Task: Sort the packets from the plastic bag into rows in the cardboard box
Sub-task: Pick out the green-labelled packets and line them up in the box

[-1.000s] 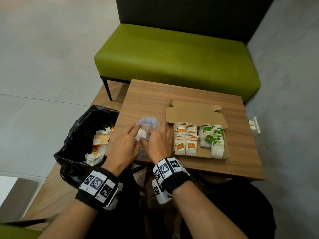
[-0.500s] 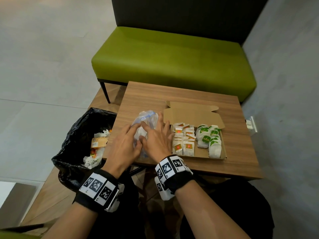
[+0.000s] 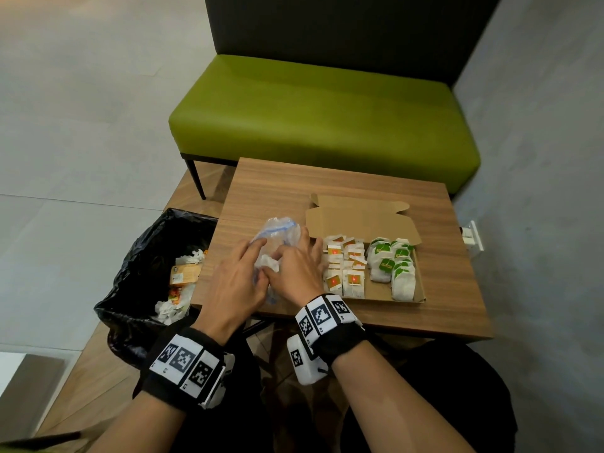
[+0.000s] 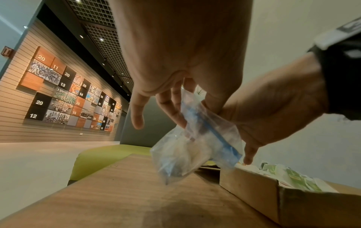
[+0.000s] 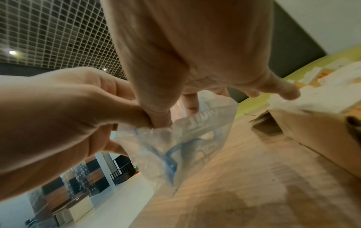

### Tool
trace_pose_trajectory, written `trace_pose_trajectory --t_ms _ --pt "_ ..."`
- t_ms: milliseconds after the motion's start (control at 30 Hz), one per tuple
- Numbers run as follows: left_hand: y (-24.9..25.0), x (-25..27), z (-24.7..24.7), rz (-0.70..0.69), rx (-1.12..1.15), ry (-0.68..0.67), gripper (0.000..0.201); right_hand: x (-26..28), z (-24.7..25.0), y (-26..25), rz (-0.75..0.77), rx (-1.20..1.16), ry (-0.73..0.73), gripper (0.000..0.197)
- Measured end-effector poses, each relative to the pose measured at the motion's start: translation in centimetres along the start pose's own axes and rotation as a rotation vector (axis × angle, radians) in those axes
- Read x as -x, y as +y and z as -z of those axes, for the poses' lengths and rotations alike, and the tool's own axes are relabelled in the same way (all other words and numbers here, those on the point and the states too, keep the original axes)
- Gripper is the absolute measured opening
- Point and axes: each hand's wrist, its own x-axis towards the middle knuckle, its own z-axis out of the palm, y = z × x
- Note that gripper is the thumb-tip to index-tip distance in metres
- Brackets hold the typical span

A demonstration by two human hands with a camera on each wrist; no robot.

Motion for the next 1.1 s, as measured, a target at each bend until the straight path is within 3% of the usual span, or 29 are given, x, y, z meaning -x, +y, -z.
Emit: trace_pose_trajectory --t_ms 100,267,533,633,767,933,1100 --pt "0.0 0.0 0.1 -0.04 0.021 0.032 0.055 -0.1 0.3 -0.1 -0.007 0.102 0.007 0.054" --pt "0.2 -0.1 0.1 -0.054 0.026 0.05 0.053 -0.3 0.6 -0.5 -0.027 0.048 0.041 0.034" --pt "-0.6 -0.4 0.4 0.077 -0.01 -0.051 0.068 0.2 1.0 -0.1 0.106 0.004 0.18 0.033" --pt "-0.5 -0.6 0.4 0.117 -0.021 -0.077 0.079 0.1 1.1 0.1 0.077 -0.147 0.182 0.029" --pt "-1.3 -0.8 0.4 0.144 -0.04 -0.091 0.091 -0.3 2.1 1.1 0.048 -0.371 0.304 0.011" --pt "-2.2 -2.3 0.0 0.2 -0.09 -0.054 0.086 -0.4 4.5 1.9 0.0 -0.577 0.402 0.009" --pt "-1.5 -3.8 -0.6 0.183 -0.253 -0.103 0.081 -0.6 5.1 3.3 -0.079 -0.683 0.475 0.013"
